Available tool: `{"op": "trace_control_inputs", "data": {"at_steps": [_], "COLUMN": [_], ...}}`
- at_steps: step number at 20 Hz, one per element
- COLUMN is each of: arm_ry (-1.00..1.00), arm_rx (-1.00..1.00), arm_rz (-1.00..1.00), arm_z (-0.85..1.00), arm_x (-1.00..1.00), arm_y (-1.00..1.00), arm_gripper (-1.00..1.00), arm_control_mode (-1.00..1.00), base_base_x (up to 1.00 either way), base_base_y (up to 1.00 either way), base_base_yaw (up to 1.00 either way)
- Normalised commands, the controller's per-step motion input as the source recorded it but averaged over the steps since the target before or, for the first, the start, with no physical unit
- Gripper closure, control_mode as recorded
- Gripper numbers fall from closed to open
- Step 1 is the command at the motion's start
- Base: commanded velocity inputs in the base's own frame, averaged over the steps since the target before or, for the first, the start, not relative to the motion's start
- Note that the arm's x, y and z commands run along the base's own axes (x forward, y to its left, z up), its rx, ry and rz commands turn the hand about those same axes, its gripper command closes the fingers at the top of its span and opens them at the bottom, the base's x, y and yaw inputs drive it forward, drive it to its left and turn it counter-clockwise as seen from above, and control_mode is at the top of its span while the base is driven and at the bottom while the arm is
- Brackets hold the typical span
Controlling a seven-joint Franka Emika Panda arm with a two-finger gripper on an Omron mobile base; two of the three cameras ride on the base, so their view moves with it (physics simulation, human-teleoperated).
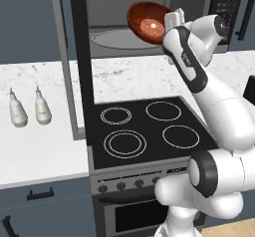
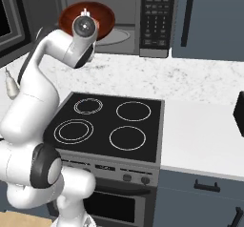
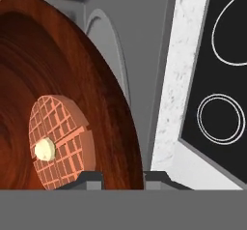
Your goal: Open the microwave, place the bowl with waffle inside the microwave, then close the microwave door and turn it on.
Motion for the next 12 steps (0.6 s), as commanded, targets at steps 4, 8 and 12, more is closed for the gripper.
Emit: {"op": "trace_control_inputs", "data": {"at_steps": [4, 8, 12], "arm_ry": [0.0, 0.0, 0.01], "arm_rx": [0.0, 0.0, -0.08], "arm_rz": [0.06, 0.07, 0.11], "arm_z": [-0.03, -0.06, -0.19], "arm_x": [0.53, 0.43, 0.08], "arm_y": [0.06, 0.07, 0.07], "arm_gripper": [1.0, 1.0, 1.0], "arm_control_mode": [-1.0, -1.0, -1.0], "base_base_x": [0.0, 0.0, 0.0], "base_base_y": [0.0, 0.0, 0.0], "base_base_yaw": [0.0, 0.0, 0.0]}}
